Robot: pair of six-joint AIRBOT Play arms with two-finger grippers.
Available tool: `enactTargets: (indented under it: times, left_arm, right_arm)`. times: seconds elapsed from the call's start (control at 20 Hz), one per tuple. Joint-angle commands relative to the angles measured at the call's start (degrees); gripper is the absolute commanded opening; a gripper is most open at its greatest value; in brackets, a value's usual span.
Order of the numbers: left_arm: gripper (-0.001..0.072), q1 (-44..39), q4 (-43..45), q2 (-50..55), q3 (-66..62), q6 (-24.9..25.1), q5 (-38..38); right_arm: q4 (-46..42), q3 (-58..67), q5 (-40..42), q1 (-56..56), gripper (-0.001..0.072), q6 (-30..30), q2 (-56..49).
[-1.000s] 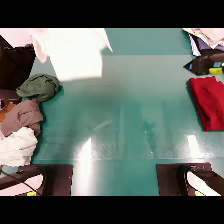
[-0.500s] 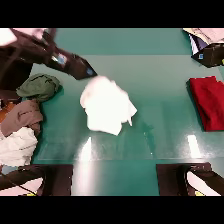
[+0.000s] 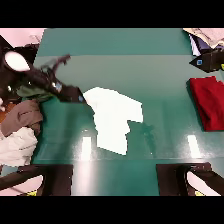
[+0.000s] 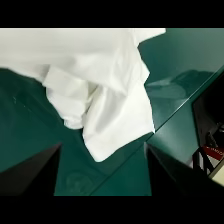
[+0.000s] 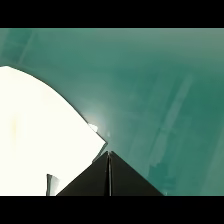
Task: Fold the shirts.
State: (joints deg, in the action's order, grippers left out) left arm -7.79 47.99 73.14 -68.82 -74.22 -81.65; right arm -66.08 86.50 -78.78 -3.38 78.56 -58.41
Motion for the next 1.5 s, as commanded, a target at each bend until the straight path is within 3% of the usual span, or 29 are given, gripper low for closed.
enactTargets:
  times: [0.0,0.2,0.5,0.95,1.0,1.05,1.1,1.3,1.35,1.4,1.45]
  left_arm:
    - [0.0610,-2.75,-0.31,-6.71,18.91,0.11,8.59]
    - [0.0610,-10.75,-3.52,-8.98,31.78,0.35,16.35]
    - [0.0610,-22.32,-5.27,-8.72,35.65,-1.84,30.71]
    - [0.0606,-24.00,-9.44,-5.11,35.60,-3.41,34.32]
    - [0.0454,-24.00,-9.62,-5.11,35.47,-3.37,34.27]
    - [0.0154,-23.98,-9.60,-5.11,35.17,-3.34,34.23]
    - [0.0027,-23.82,-9.44,-5.11,34.60,-3.08,33.59]
    - [0.0020,-23.80,1.95,-7.26,25.20,-3.98,20.48]
    - [0.0020,-23.82,6.58,-8.76,21.42,-5.25,16.48]
    - [0.0020,-23.82,11.04,-10.27,17.94,-6.54,13.00]
    - [0.0020,-23.82,15.74,-12.04,14.27,-7.56,9.57]
  right_arm:
    - [0.02,-2.47,-0.31,0.00,0.0022,0.04,0.00]
    - [0.04,-7.04,0.02,0.00,0.0022,0.04,0.00]
    - [0.09,-9.25,0.48,0.00,0.0022,0.04,0.04]
    - [0.57,-9.22,0.50,0.04,0.0022,0.07,0.04]
    - [0.57,-9.22,0.48,0.04,0.0022,0.04,0.04]
    - [0.57,-9.22,0.48,0.04,0.0022,0.04,0.04]
    - [0.55,-9.22,0.33,0.04,0.0022,0.07,0.04]
    - [0.59,-11.10,-1.22,0.04,0.0024,0.04,-0.02]
    - [0.68,-13.27,-1.33,0.04,0.0069,0.04,-0.02]
    - [1.97,-16.28,-1.42,0.04,0.0287,0.04,-0.04]
    - [3.85,-19.67,-0.92,0.04,0.0417,-0.02,-0.17]
